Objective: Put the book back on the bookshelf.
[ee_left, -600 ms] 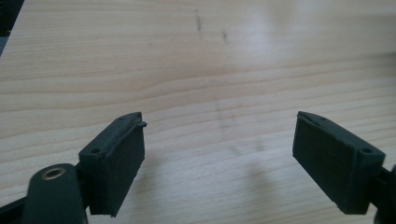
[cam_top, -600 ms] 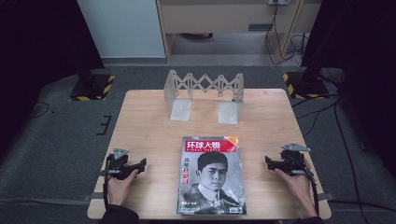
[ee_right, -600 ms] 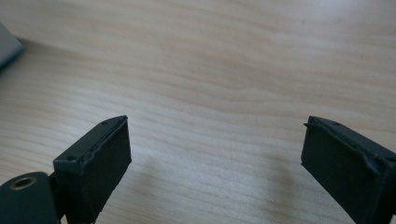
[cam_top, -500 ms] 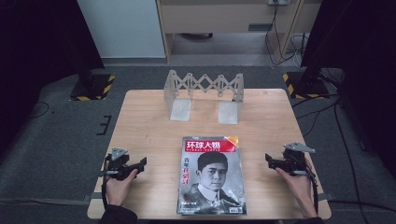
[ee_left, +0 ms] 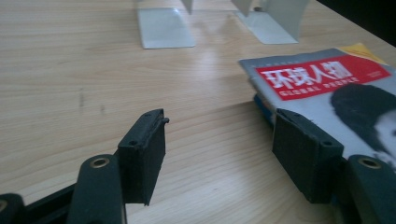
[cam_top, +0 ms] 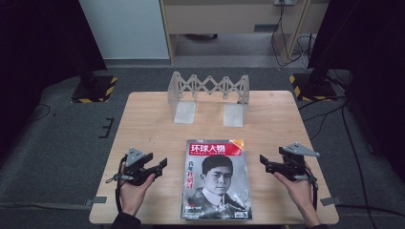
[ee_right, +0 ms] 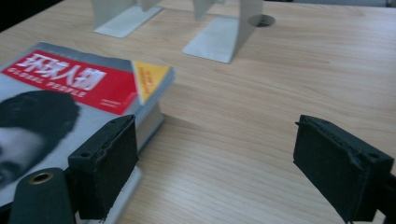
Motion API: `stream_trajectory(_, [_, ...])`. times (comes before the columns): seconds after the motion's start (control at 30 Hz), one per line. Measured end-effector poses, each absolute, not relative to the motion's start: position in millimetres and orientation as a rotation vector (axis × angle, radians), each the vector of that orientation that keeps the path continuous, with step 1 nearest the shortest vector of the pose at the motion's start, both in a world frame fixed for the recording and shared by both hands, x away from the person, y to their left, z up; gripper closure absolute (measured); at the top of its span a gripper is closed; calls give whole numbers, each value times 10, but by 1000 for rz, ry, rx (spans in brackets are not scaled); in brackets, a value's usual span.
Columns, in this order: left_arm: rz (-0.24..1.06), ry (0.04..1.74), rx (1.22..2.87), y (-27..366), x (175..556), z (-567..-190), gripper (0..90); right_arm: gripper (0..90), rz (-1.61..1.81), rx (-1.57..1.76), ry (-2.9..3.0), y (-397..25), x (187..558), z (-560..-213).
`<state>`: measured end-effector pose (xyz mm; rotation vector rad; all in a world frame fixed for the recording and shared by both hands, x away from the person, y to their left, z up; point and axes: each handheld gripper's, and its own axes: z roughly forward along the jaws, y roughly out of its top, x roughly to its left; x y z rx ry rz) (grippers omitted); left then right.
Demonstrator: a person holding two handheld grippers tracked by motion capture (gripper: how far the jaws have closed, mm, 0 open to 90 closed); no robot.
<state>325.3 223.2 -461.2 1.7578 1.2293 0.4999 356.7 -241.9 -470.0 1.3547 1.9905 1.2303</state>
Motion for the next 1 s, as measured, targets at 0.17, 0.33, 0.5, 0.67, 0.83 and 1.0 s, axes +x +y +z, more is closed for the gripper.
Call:
stream_trajectory(0.17, [457, 1196, 1804, 2037, 3253, -4597, 372, 171, 1249, 1292, 2069, -2183, 3532, -4670])
stream_trajectory(0.33, [412, 1167, 1868, 1846, 3282, -4643, 383, 182, 1238, 1262, 2130, -2042, 3521, -4726])
stream_trajectory(0.5, [383, 1152, 1912, 1708, 3318, -4695, 388, 208, 1263, 1248, 2198, -1865, 3506, -4801])
stream_trajectory(0.67, [343, 1164, 1941, 1614, 3364, -4780, 392, 214, 1246, 1236, 2255, -1761, 3522, -4865])
stream_trajectory(0.83, [309, 1149, 1975, 1546, 3369, -4847, 393, 215, 1238, 1243, 2283, -1706, 3527, -4919])
stream_trajectory(1.0, [292, 1137, 1979, 1534, 3349, -4852, 402, 209, 1265, 1247, 2290, -1662, 3559, -4944])
